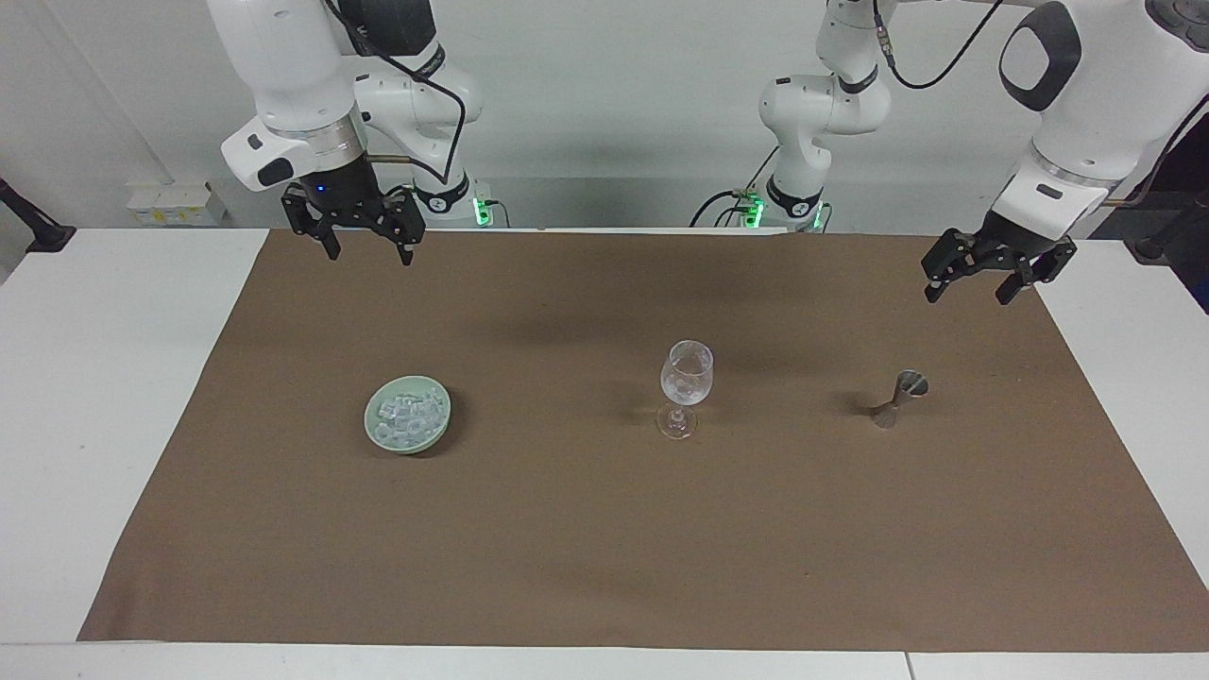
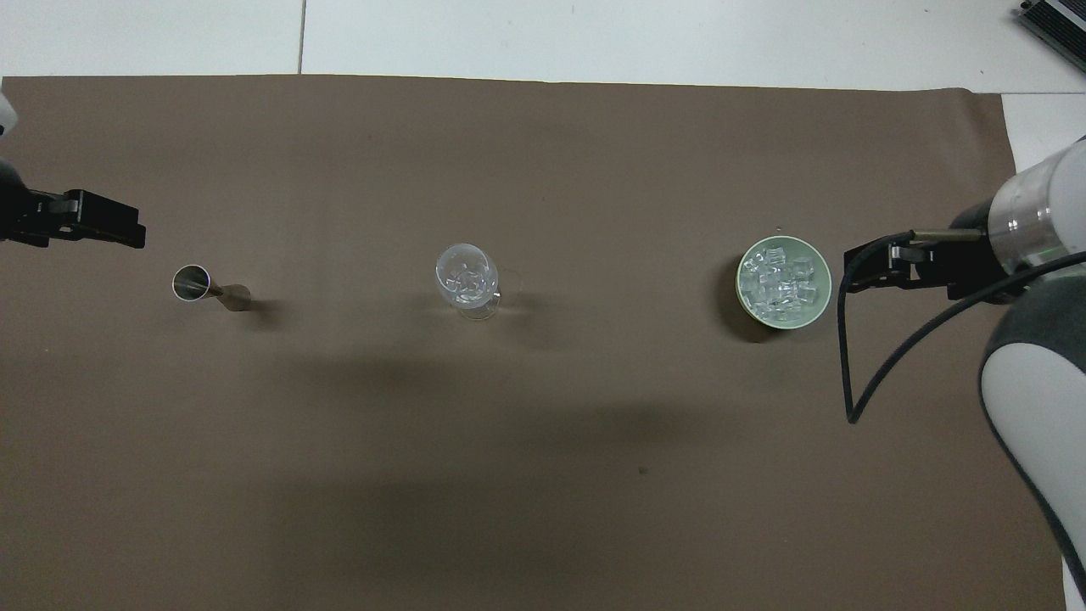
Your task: Pour wine and add ice with both arms
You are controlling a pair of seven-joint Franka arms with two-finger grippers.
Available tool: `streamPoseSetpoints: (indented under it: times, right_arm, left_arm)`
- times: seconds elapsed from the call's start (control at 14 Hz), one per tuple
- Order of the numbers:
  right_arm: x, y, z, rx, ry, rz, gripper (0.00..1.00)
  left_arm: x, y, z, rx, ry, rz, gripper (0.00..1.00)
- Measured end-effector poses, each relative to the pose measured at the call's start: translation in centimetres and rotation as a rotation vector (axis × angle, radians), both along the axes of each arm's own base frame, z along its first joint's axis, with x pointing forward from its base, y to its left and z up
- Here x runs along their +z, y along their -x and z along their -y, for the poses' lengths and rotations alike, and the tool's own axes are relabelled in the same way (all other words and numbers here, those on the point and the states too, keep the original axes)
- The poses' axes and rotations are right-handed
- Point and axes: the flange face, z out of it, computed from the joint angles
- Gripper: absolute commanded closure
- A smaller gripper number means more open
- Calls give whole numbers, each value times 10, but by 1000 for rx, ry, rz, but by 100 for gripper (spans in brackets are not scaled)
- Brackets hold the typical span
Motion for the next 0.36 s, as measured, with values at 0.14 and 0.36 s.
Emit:
streamPoseSetpoints:
  times: [0.14,0.36]
  right_arm:
    - [-1,0,6,2,0,-5,0]
    - [-1,0,8,-2,1,-6,0]
  left_arm:
    - [0,0,1,-1,0,0,0]
    - [0,0,5,-9,0,1,0]
